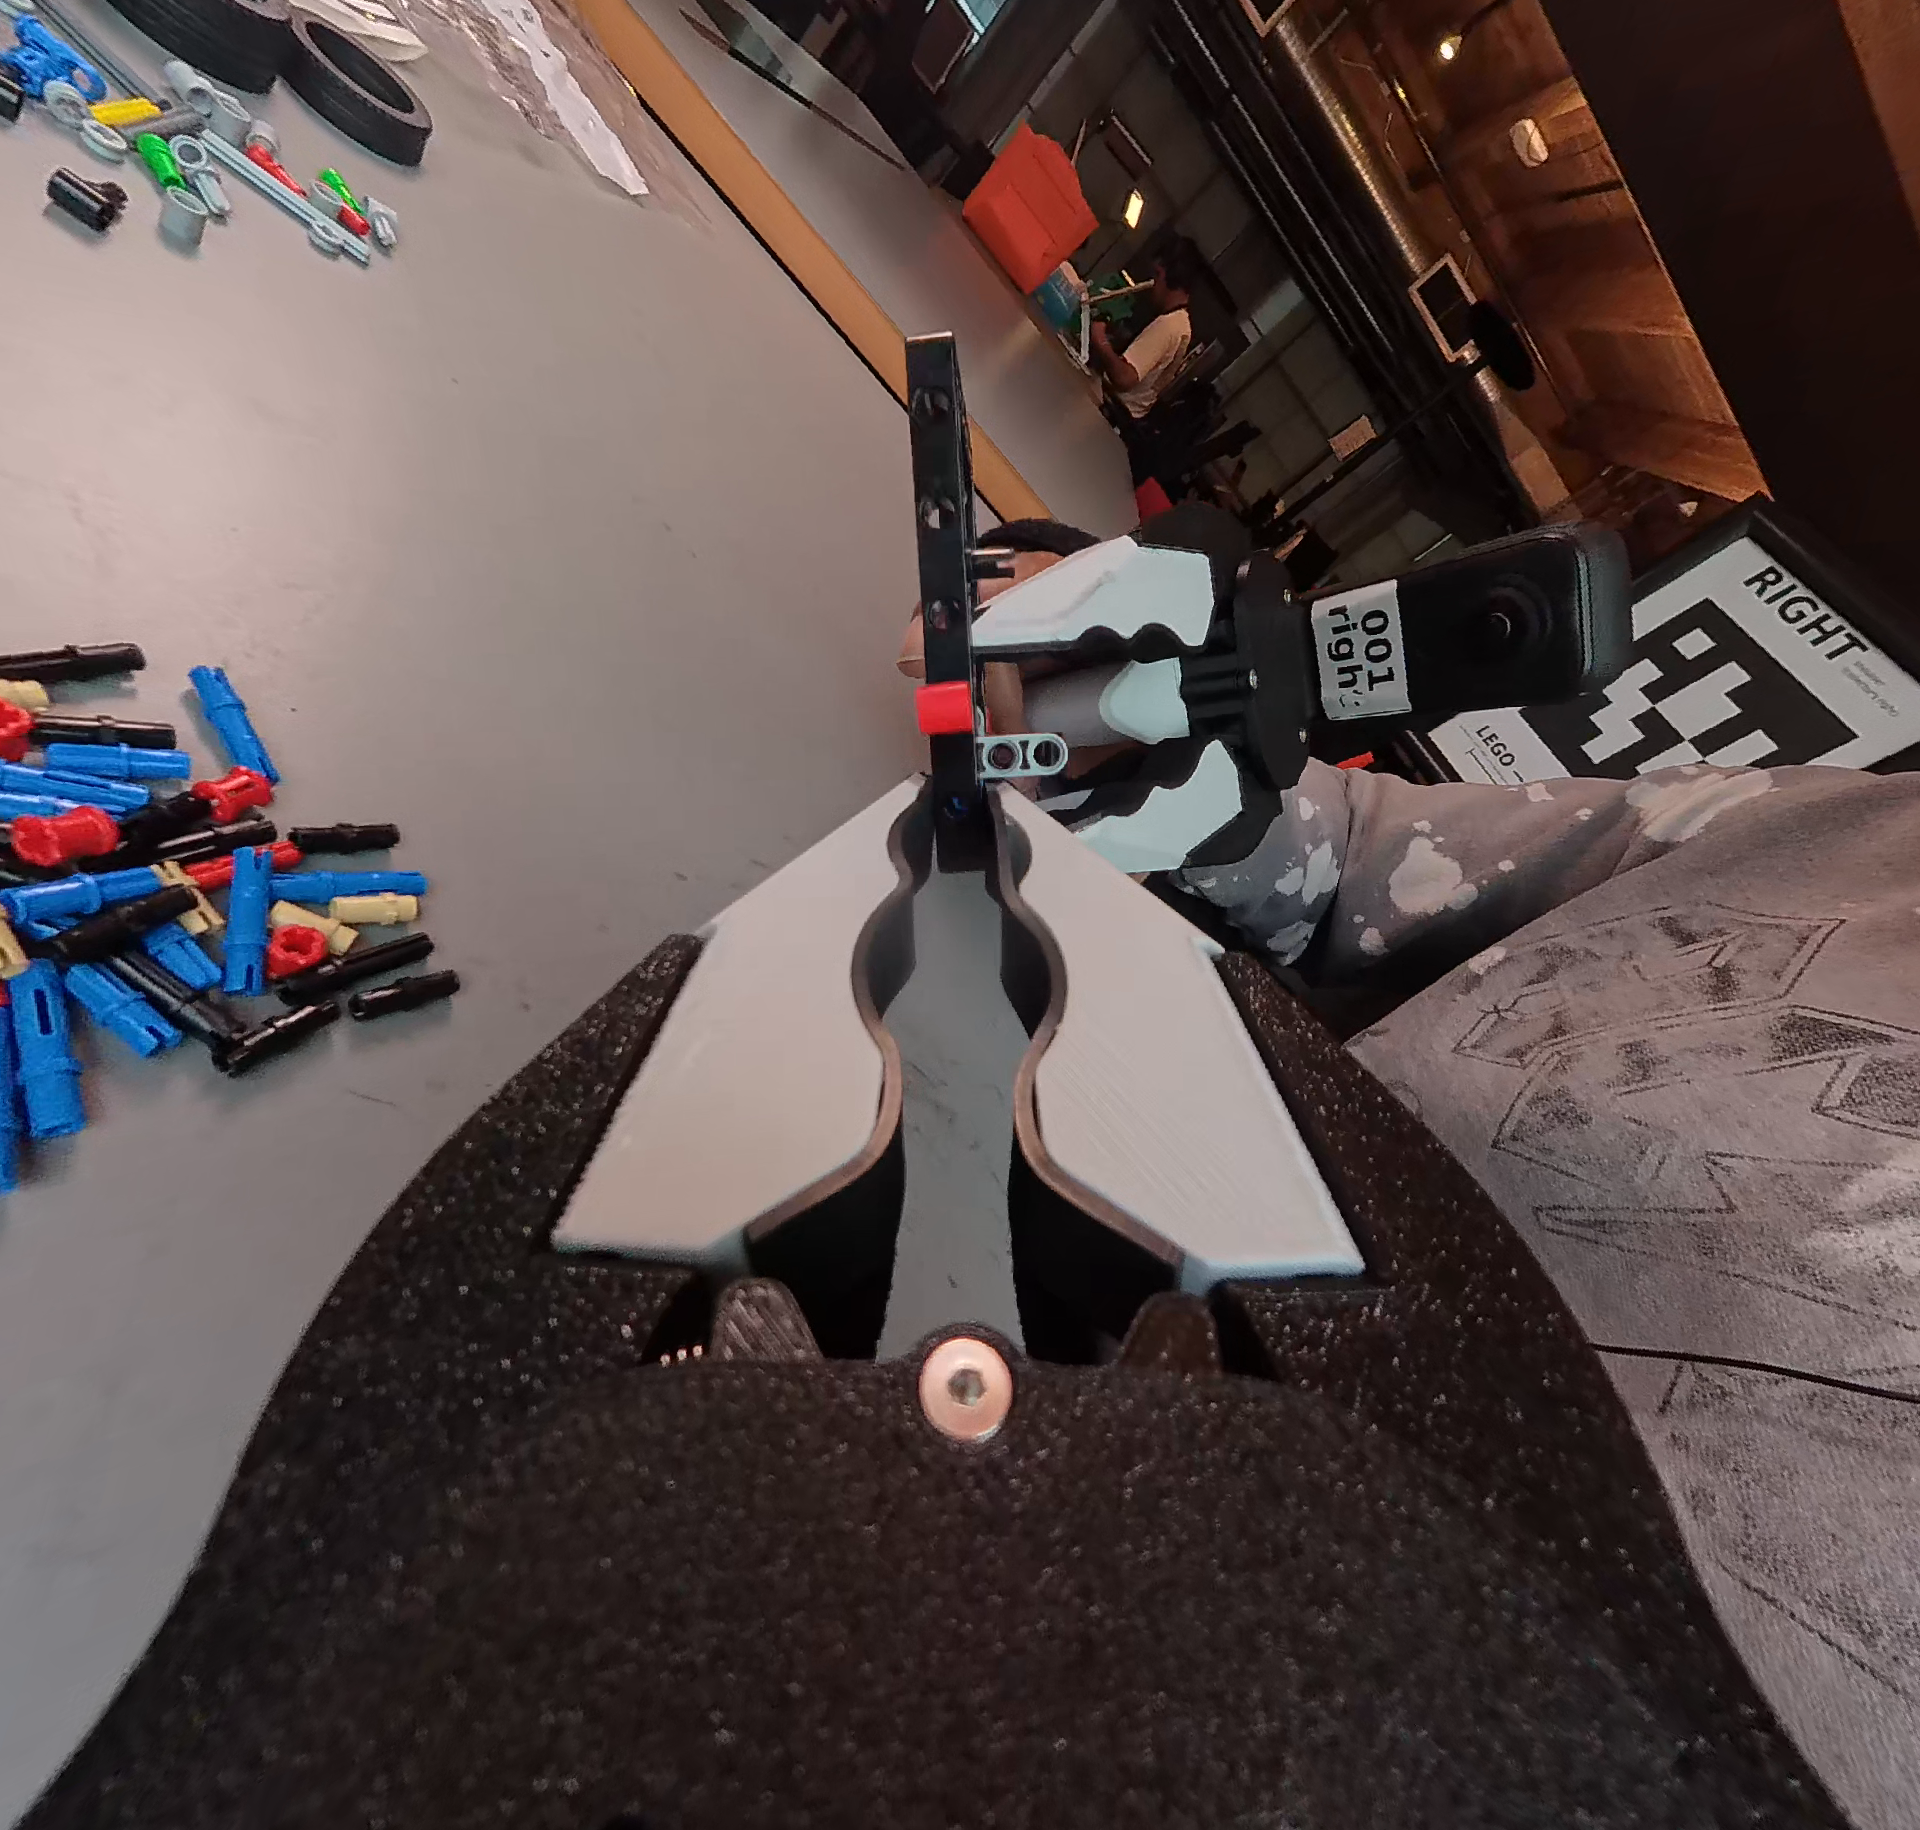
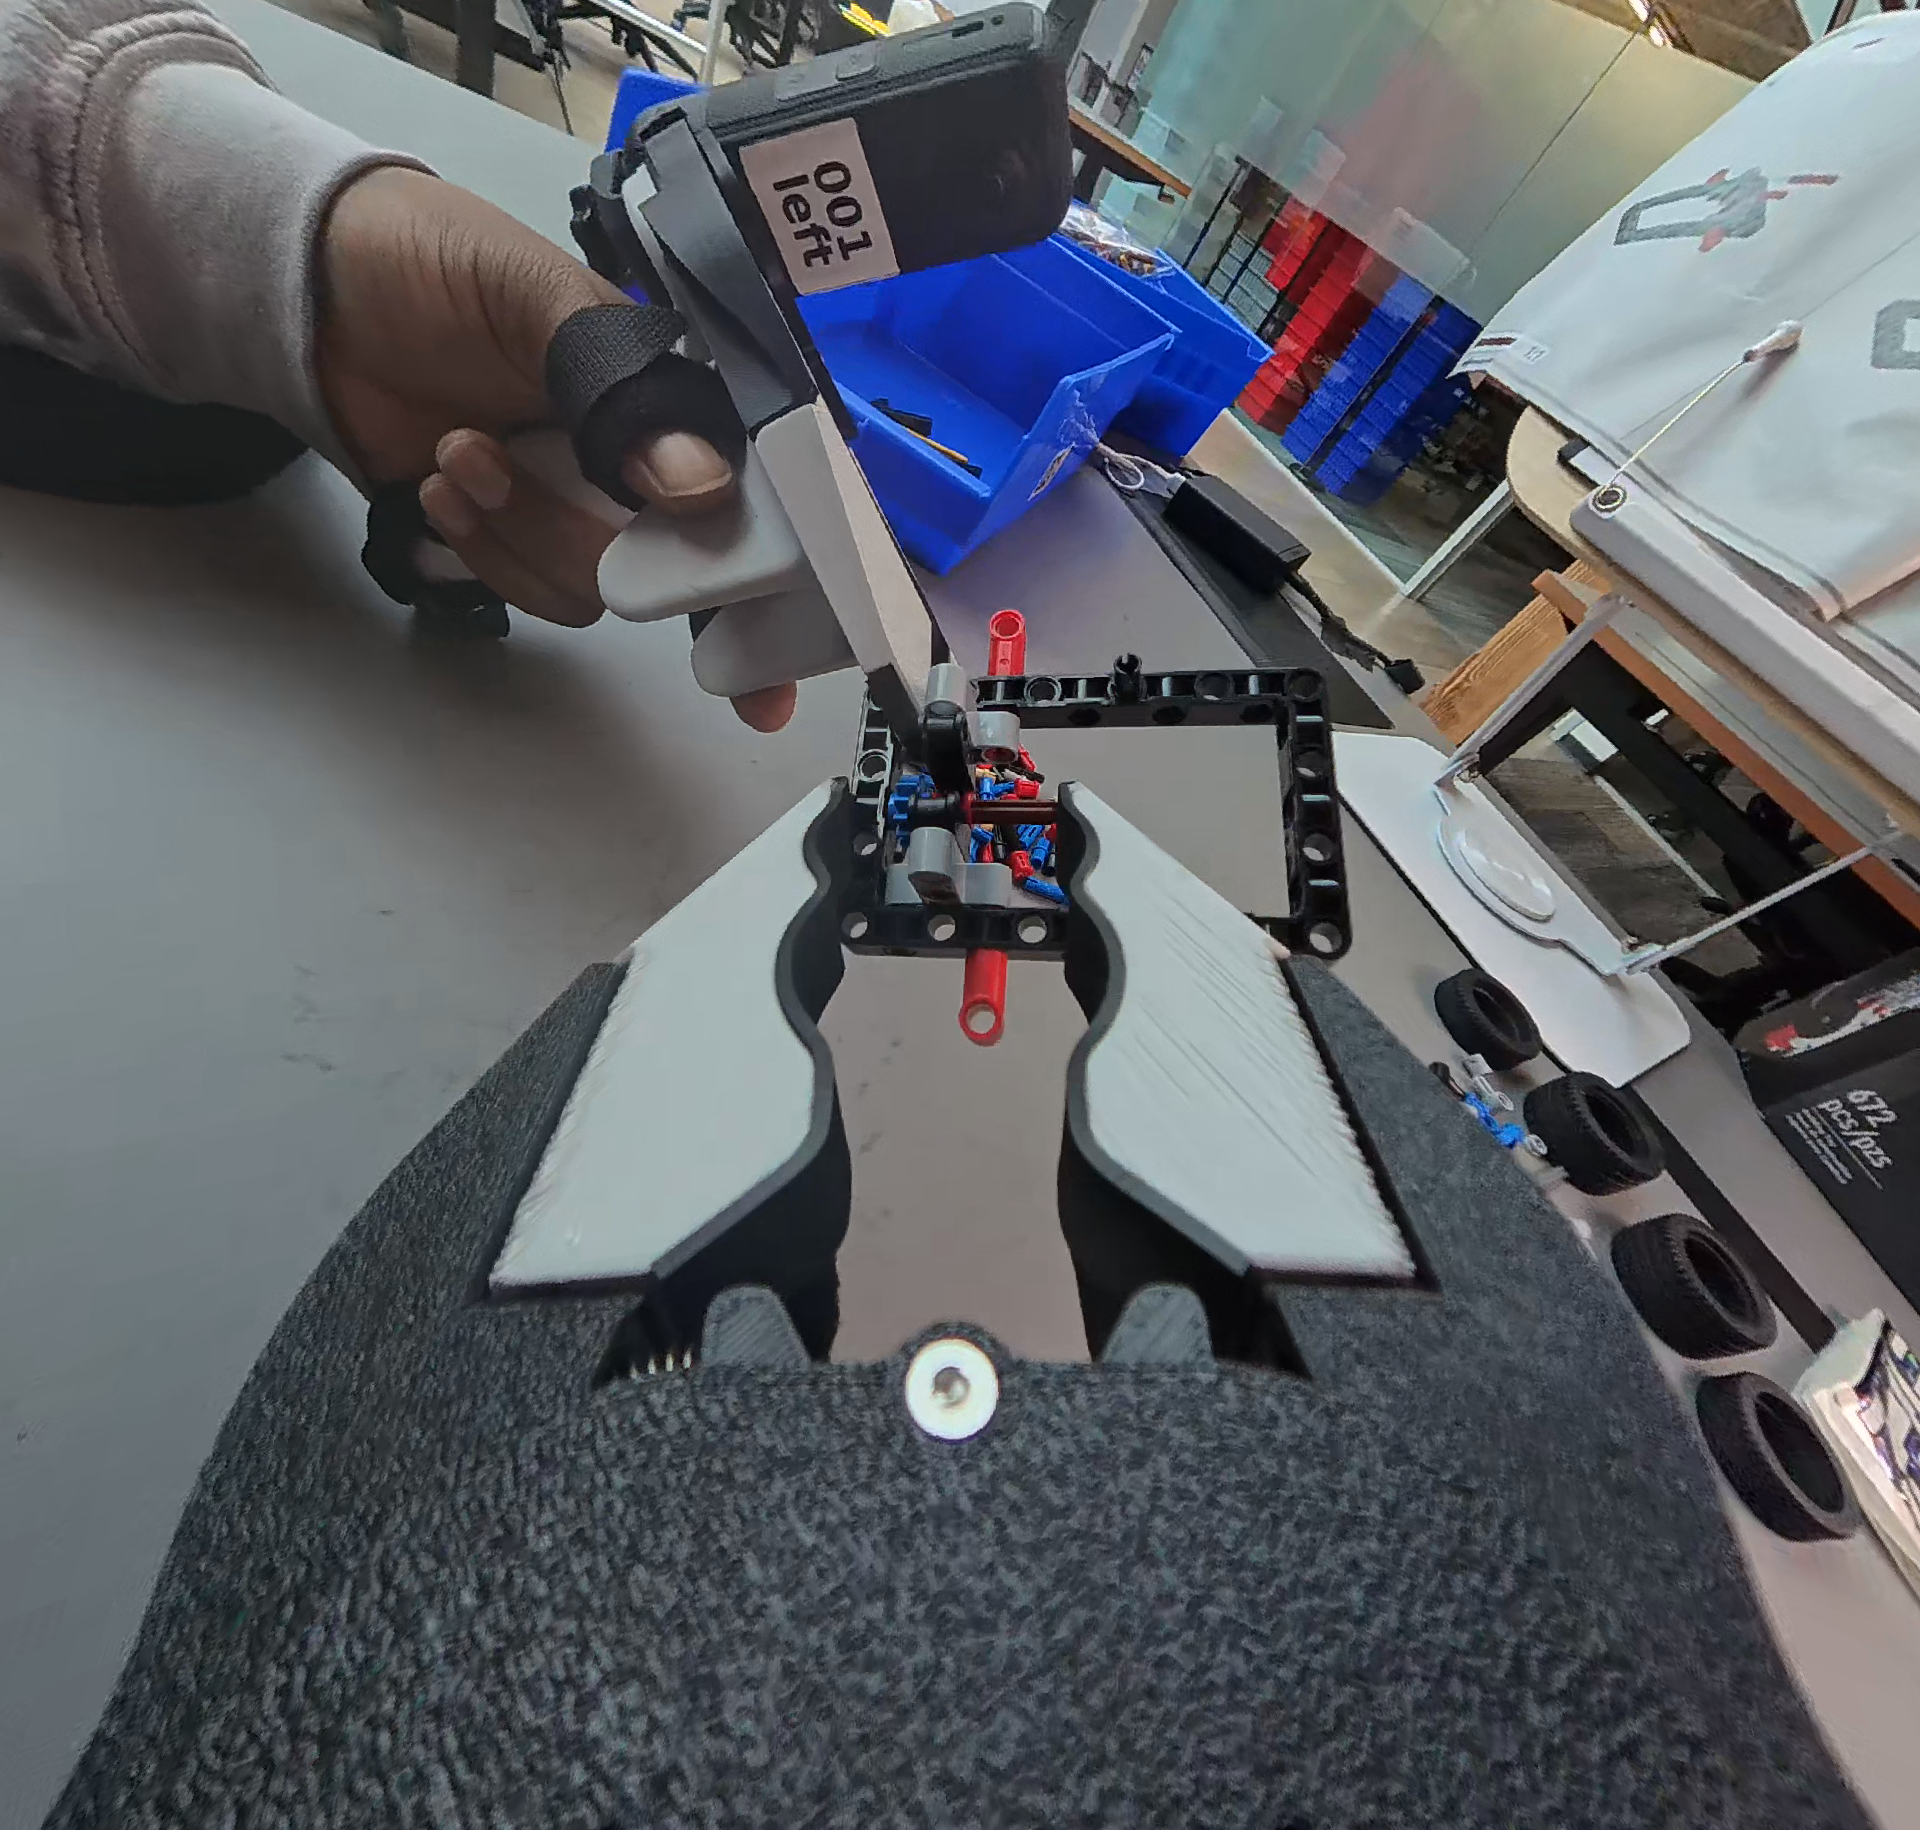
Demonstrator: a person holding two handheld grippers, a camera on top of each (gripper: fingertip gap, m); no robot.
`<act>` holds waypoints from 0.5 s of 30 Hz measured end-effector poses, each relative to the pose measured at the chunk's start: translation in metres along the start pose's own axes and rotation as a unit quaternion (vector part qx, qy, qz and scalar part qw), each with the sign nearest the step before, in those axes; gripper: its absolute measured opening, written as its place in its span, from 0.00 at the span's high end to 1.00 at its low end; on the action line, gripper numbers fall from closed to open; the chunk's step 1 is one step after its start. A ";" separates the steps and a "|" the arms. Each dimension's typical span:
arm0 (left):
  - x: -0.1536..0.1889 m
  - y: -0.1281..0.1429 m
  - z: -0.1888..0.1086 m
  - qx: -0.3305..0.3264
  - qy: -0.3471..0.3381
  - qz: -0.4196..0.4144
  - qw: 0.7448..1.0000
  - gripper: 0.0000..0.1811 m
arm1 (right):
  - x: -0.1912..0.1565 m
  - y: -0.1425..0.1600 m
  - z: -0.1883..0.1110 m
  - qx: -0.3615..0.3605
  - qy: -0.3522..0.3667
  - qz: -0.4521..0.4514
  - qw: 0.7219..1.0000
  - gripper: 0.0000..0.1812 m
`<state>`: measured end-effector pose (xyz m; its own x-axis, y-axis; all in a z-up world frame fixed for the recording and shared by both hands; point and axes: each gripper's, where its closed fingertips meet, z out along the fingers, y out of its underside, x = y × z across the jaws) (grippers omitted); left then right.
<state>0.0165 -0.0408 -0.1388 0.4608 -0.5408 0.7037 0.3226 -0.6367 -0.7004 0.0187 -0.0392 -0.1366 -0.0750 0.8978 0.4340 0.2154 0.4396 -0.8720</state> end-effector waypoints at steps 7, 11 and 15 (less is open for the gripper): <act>0.000 -0.005 -0.005 0.001 -0.027 0.037 0.999 0.96 | 0.002 -0.001 0.000 0.000 0.003 0.022 1.000 0.83; -0.007 0.008 -0.007 -0.067 -0.060 0.073 0.993 0.95 | -0.012 0.009 0.000 -0.028 -0.057 0.019 0.998 0.81; -0.009 0.048 -0.008 -0.223 -0.038 0.071 0.972 0.96 | -0.040 0.005 -0.014 -0.022 -0.180 0.052 0.982 0.89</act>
<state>0.0210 -0.0709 -0.1781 0.5401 -0.6086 0.5813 -0.1307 -0.7430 -0.6564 0.0367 -0.0738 -0.1549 -0.3884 0.8928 0.2283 0.2815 0.3508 -0.8931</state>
